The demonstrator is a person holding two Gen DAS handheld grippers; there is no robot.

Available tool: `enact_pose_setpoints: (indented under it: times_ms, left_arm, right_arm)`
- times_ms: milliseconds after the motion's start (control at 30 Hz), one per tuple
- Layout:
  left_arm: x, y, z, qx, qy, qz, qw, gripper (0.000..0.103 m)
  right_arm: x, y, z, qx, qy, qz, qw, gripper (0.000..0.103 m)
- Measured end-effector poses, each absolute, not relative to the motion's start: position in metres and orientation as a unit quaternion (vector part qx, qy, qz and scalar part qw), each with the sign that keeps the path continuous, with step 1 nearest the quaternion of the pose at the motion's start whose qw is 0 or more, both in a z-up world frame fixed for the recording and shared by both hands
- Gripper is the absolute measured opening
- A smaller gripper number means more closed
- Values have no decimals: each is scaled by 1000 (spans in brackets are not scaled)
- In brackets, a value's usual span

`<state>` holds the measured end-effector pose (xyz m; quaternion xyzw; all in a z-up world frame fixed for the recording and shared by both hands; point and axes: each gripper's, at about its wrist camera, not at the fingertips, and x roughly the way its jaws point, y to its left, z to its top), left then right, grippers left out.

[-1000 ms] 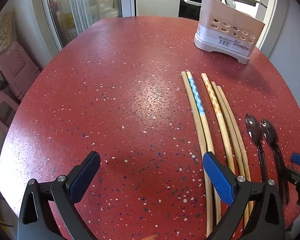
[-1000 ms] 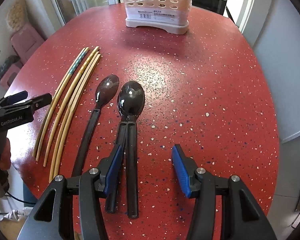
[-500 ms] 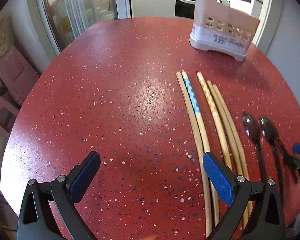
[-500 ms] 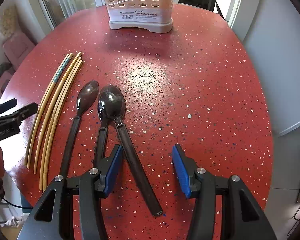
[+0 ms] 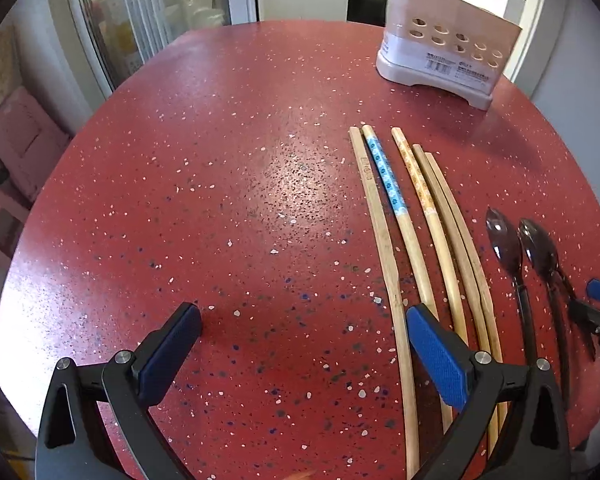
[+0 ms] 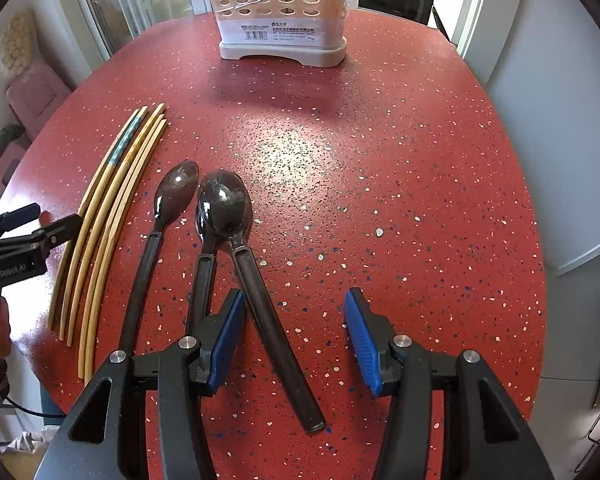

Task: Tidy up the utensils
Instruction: 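Move both tools back over the remaining chopsticks and spoons, then grasp a plain chopstick with the left tool while the right tool grasps a brown spoon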

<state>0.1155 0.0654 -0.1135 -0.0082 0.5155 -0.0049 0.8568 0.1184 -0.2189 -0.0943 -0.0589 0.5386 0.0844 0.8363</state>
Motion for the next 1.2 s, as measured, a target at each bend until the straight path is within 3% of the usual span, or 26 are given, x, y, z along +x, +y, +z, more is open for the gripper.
enact_pose_setpoints:
  times_ms: [433,533,633,700,767,967,1000,1033,1200]
  left_arm:
    - [160,49,-108,34,542,-36,839,103]
    - [167,45,-106,30,552,-62,831,103]
    - [172,36,-102,42,556,-80,826,88]
    - [173,27,-99,58,562,-95,820,79]
    - [174,21,-97,70,570,-106,812,70]
    - [181,21,-95,74,592,-115,795,66]
    - [183,21,-95,75,592,-115,794,58]
    - [183,21,-93,72,591,-122,794,37]
    - [181,26,-90,53,579,-120,805,35]
  right_arm:
    - [162,-193,-94,-113,572,128,802,55]
    - [169,-188,-94,-119,583,136,792,48]
    - [171,-184,-93,-128,590,148,784,35]
    - [172,-180,-92,-131,592,156,780,13]
    - [172,-179,-92,-131,592,158,779,12]
    - [170,-198,-83,-83,572,169,798,12]
    - [170,-202,-81,-75,569,171,801,12]
    - [169,-205,-79,-70,565,173,804,12]
    - [164,-218,-71,-50,551,178,814,12]
